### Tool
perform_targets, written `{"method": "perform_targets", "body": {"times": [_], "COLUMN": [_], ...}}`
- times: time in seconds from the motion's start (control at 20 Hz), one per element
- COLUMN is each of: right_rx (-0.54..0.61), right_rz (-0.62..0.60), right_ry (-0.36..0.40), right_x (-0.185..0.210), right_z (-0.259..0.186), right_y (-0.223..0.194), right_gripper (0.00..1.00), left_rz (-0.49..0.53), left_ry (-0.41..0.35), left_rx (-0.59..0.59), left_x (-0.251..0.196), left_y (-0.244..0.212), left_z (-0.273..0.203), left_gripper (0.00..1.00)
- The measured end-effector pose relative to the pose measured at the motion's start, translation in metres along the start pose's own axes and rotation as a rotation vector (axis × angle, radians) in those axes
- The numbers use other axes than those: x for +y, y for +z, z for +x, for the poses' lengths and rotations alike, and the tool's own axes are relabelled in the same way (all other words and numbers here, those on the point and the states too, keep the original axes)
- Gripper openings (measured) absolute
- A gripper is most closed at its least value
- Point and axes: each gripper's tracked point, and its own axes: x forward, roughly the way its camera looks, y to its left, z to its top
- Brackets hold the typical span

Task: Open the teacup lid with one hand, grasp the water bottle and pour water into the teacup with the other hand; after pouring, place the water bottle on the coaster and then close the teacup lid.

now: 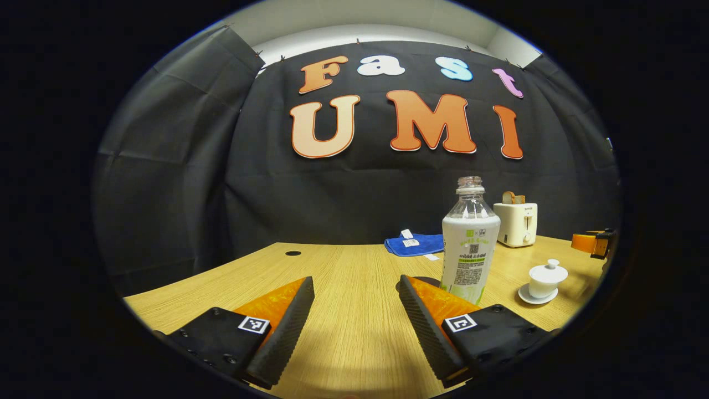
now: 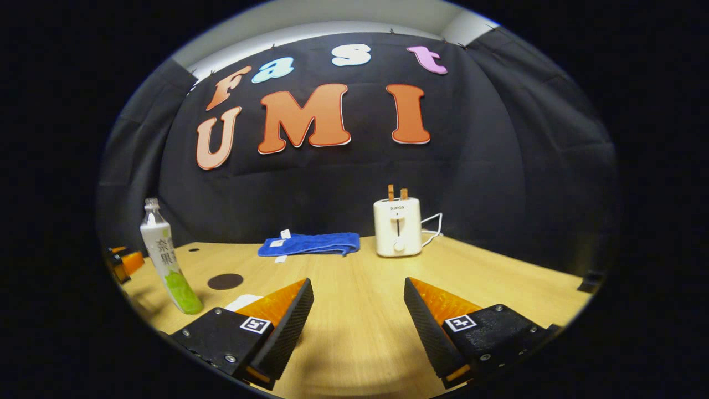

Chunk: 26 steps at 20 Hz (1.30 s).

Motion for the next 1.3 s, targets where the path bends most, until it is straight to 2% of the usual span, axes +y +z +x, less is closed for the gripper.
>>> {"method": "perform_targets", "body": {"times": [0.15, 0.4, 0.55, 0.75, 0.8, 0.85, 0.95, 1.0, 1.1, 1.3], "right_rx": [-0.005, 0.034, 0.075, 0.157, 0.177, 0.194, 0.213, 0.222, 0.237, 0.257], "right_rz": [-0.07, -0.152, -0.194, -0.235, -0.246, -0.252, -0.254, -0.253, -0.257, -0.271], "right_ry": [-0.021, 0.066, 0.092, 0.107, 0.11, 0.111, 0.114, 0.113, 0.112, 0.129], "right_x": [0.01, 0.061, 0.079, 0.089, 0.091, 0.091, 0.093, 0.092, 0.092, 0.098], "right_z": [-0.001, -0.005, -0.002, 0.003, 0.005, 0.006, 0.008, 0.009, 0.01, 0.01], "right_y": [0.009, 0.018, 0.012, -0.008, -0.014, -0.017, -0.02, -0.022, -0.026, -0.032], "right_gripper": [0.98, 0.98, 0.98, 0.98, 0.98, 0.98, 0.97, 0.97, 0.93, 0.76], "left_rz": [0.0, 0.0, 0.0, 0.0, 0.0, 0.0, 0.0, 0.0, 0.0, 0.0], "left_ry": [0.0, 0.0, 0.0, -0.001, 0.0, 0.0, 0.0, 0.0, -0.001, 0.0], "left_rx": [0.0, 0.0, 0.0, 0.0, 0.001, 0.0, 0.0, 0.001, 0.001, 0.0], "left_x": [0.0, 0.0, 0.0, 0.001, 0.0, 0.0, 0.001, 0.001, 0.001, 0.001], "left_y": [0.0, 0.0, 0.0, 0.0, 0.0, 0.0, 0.0, 0.0, 0.0, 0.0], "left_z": [0.001, 0.0, 0.0, 0.0, 0.0, 0.0, 0.001, 0.001, 0.001, 0.001], "left_gripper": [0.99, 0.99, 0.99, 0.99, 0.96, 0.99, 0.99, 0.96, 0.99, 0.99]}}
